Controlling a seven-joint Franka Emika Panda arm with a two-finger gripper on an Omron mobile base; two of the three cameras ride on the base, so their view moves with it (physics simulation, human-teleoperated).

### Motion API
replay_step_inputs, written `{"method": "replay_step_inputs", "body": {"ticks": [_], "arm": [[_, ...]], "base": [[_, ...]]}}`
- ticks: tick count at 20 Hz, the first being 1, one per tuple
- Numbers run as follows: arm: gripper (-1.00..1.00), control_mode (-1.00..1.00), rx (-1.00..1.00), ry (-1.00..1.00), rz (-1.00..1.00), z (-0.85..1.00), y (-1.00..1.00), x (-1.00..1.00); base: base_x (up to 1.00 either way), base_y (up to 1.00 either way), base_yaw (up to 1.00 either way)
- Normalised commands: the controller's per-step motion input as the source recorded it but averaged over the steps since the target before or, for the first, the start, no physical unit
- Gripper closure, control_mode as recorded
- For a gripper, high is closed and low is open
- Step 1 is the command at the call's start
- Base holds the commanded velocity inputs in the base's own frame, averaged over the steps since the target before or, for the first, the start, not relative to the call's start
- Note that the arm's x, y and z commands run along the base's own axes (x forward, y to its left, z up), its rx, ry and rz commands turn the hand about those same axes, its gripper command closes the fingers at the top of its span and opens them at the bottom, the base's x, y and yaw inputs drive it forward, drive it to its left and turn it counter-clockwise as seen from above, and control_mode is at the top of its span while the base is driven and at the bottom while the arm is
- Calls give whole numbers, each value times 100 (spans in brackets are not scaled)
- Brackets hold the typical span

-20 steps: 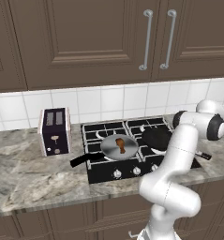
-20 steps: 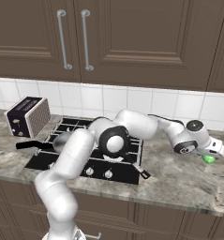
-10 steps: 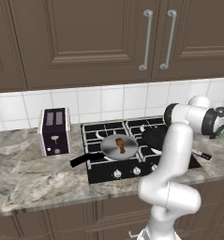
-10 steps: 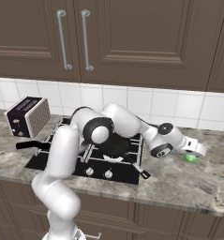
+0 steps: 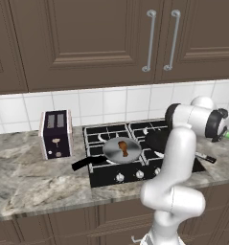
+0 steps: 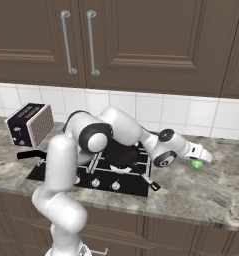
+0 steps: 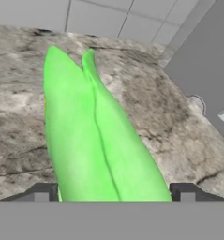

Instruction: Place both pans onto different burners. Then place the corn and the chicken drumstick on different pans.

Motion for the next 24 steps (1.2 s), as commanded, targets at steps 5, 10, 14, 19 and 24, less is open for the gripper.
{"method": "replay_step_inputs", "body": {"ticks": [5,10,14,19,24], "arm": [[100,-100,15,0,0,33,10,0],[100,-100,23,0,0,19,24,0],[100,-100,17,0,0,5,39,0],[100,-100,8,0,0,0,50,0],[100,-100,3,0,0,0,52,-2]], "base": [[0,0,0],[0,0,0],[0,0,0],[0,0,0],[0,0,0]]}}
